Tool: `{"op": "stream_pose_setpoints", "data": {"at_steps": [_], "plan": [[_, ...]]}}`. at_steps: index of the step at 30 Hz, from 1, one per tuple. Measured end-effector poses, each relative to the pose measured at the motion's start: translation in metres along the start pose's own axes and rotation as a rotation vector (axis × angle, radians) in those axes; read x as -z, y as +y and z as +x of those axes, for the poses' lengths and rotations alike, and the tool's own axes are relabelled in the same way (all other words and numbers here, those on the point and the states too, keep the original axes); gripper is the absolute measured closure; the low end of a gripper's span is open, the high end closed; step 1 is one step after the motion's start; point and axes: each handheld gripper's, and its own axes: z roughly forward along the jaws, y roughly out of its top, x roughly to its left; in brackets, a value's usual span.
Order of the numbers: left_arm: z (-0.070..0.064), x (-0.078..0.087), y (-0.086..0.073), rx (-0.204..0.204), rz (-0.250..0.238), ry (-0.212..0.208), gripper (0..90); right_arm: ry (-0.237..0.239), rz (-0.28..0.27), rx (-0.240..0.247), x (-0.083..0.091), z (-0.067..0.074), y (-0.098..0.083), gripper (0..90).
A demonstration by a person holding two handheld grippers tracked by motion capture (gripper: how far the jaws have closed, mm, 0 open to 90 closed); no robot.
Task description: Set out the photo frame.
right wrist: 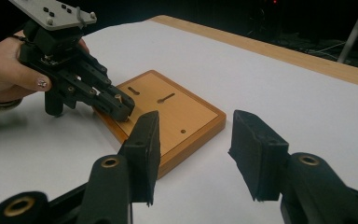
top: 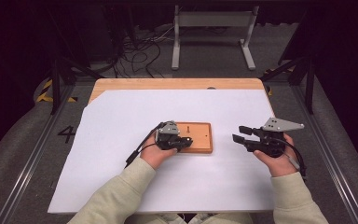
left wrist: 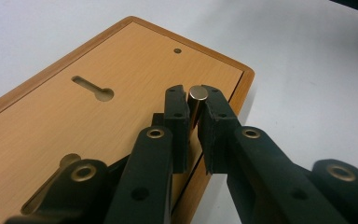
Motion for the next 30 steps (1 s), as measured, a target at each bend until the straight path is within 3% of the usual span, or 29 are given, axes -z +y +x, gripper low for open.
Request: {"op": "stream_pose_setpoints", "data": {"at_steps": [8,11,13,18,19,22,24,27,30], "plan": [[-0.005,0.0,0.0,-0.063,0.004,0.041,84.0,0.004,0.003,0.002,-0.002,0.0,0.0,53.1],[-0.014,-0.001,0.001,-0.146,0.028,0.099,84.1,0.003,0.007,0.0,-0.002,0.0,0.0,53.1],[-0.014,-0.001,0.0,-0.157,0.025,0.106,84.1,0.006,0.008,0.0,-0.003,0.0,0.0,53.1],[-0.021,0.0,-0.002,-0.245,0.027,0.153,83.8,0.007,0.012,0.006,-0.004,0.001,0.001,53.5],[-0.021,0.0,-0.002,-0.245,0.027,0.153,83.8,0.007,0.013,0.008,-0.004,0.001,0.001,53.5],[-0.028,-0.001,-0.013,-0.295,-0.039,0.2,83.8,0.007,0.013,0.009,-0.005,0.002,0.001,53.7],[-0.03,-0.001,-0.014,-0.312,-0.04,0.21,83.8,0.008,0.012,0.011,-0.005,0.002,0.002,53.7],[-0.039,0.0,-0.018,-0.398,-0.047,0.263,83.8,0.005,0.009,0.023,-0.006,0.003,0.004,54.2],[-0.043,-0.001,-0.02,-0.438,-0.051,0.284,83.8,0.007,0.01,0.031,-0.007,0.005,0.005,54.6]]}}
